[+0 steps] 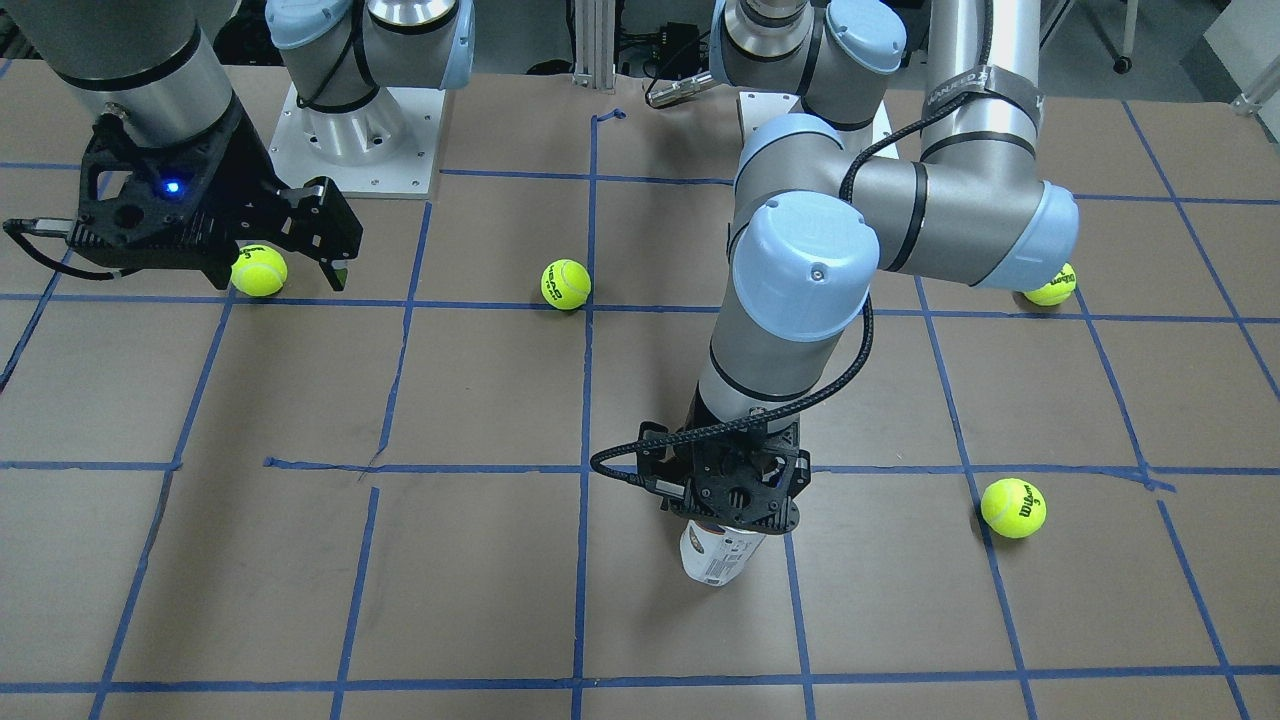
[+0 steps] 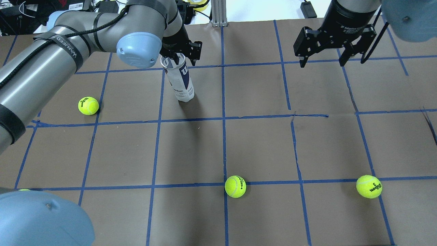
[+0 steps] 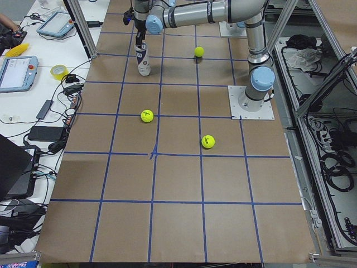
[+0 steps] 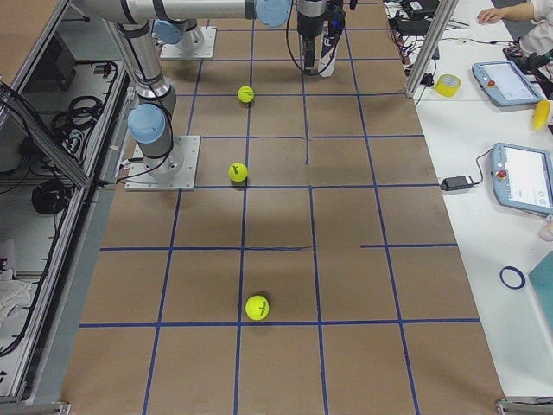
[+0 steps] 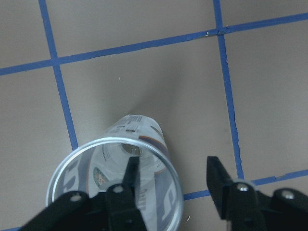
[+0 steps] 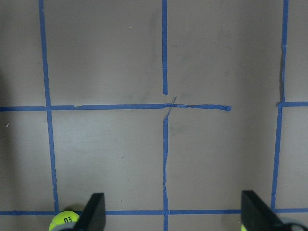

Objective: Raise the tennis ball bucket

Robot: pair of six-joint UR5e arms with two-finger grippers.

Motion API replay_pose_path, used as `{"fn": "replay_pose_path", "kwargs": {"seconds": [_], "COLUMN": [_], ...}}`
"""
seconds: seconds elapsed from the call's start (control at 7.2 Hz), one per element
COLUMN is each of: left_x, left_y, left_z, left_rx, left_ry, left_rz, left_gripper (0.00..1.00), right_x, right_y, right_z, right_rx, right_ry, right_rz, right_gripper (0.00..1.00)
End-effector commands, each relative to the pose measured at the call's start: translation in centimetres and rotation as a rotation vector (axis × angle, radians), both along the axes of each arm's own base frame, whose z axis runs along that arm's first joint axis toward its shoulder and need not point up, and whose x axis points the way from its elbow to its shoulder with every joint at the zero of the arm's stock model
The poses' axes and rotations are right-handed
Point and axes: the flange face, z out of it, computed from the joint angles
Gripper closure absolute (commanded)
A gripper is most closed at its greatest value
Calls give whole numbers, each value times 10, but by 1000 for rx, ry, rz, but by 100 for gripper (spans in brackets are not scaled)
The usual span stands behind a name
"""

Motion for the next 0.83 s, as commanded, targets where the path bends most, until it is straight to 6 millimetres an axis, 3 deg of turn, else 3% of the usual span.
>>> {"fn": "replay_pose_path", "kwargs": {"seconds": [0.0,0.14,0.28,0.56,0.69], "left_x": [-15,4,43,106,137], "left_y": [20,32,40,54,57], "left_z": [62,104,131,146,133], "left_rx": [18,72,91,118,147], "left_ry": [5,-20,-45,-45,-50], "left_rz": [33,58,114,220,256], "left_gripper": [0,0,0,0,0], "right_x": [0,-1,-1,-1,-1], "right_y": [0,0,0,0,-1], "right_z": [0,0,0,0,0], "right_rx": [-1,-1,-1,2,-1], "right_ry": [0,0,0,0,0], "right_rz": [1,-2,-2,-2,-1], "right_gripper": [0,0,0,0,0]}}
